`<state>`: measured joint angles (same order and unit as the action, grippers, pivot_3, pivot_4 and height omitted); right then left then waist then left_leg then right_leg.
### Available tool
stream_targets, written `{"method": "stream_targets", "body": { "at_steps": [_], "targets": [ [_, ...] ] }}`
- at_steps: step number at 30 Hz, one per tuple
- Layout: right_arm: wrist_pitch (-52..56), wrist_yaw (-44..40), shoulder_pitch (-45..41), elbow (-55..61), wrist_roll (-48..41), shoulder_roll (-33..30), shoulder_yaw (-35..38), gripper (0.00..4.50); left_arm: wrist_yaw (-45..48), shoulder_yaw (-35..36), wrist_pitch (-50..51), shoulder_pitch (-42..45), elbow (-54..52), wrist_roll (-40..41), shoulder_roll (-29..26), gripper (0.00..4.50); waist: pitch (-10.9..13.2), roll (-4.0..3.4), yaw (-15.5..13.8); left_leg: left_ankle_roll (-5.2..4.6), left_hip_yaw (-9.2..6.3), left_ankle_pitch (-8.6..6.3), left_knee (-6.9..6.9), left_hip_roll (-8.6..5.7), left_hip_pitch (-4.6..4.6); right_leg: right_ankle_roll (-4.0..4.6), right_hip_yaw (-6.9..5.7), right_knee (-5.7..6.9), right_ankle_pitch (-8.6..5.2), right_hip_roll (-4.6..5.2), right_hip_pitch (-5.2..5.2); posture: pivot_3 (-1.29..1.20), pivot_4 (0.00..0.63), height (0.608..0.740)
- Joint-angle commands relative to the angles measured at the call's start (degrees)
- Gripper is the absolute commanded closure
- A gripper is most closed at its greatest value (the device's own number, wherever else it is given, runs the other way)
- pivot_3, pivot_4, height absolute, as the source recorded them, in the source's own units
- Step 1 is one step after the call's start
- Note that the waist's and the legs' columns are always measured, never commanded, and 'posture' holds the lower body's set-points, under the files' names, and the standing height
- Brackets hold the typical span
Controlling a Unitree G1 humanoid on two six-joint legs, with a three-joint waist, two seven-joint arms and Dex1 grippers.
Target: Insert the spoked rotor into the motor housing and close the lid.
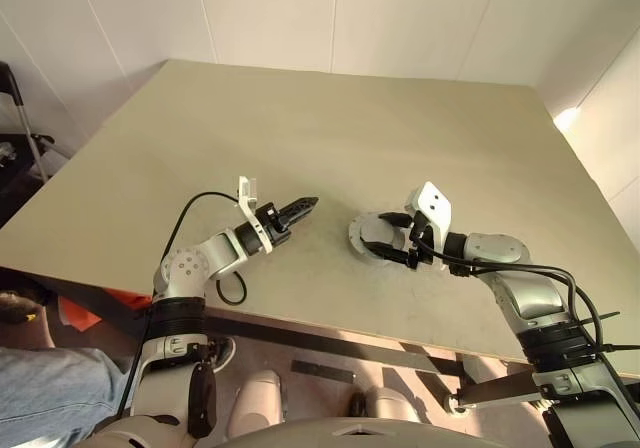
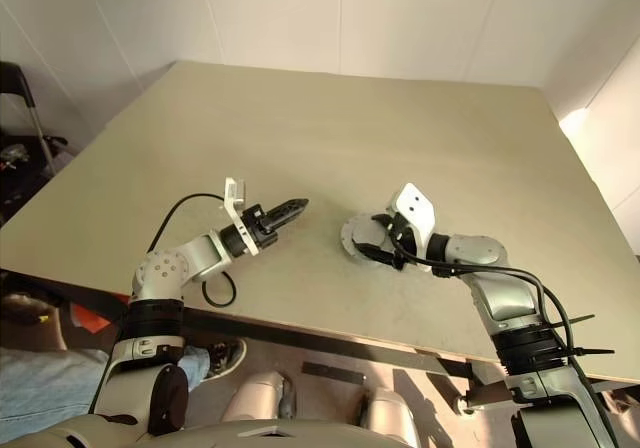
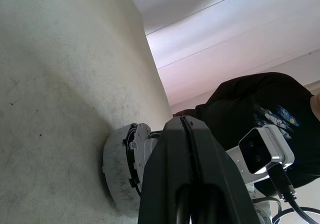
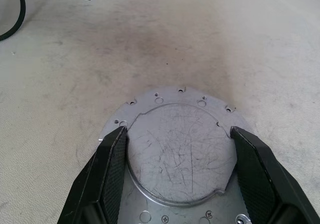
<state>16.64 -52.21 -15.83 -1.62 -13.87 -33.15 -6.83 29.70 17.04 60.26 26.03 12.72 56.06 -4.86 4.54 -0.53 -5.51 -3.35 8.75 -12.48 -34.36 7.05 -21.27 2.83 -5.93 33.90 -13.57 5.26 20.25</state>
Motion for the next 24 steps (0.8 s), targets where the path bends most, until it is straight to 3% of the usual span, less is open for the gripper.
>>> {"method": "stream_targets", "body": {
  "at_steps": [1,24],
  "targets": [
    [-0.6,-0.2,-1.0,1.7,-0.4,-1.0,2.0,1.36,0.6,0.0,-0.7,-0.1,-1.1,0.2,-0.3,4.46,0.0,0.0,0.0,0.01,0.0,0.01,0.0,0.01,0.0,0.0,0.0,0.02,0.0,0.0,0.01,0.0,0.0,0.74],
    [-1.5,0.3,-2.4,-3.5,1.6,0.1,0.5,1.36,-0.2,-0.2,-0.8,-1.2,-1.9,0.4,0.3,4.46,0.0,-0.02,0.0,0.16,0.0,-0.1,-0.46,0.08,0.05,0.01,0.03,0.56,-0.01,0.01,0.01,0.0,0.0,0.74]
  ]
}}
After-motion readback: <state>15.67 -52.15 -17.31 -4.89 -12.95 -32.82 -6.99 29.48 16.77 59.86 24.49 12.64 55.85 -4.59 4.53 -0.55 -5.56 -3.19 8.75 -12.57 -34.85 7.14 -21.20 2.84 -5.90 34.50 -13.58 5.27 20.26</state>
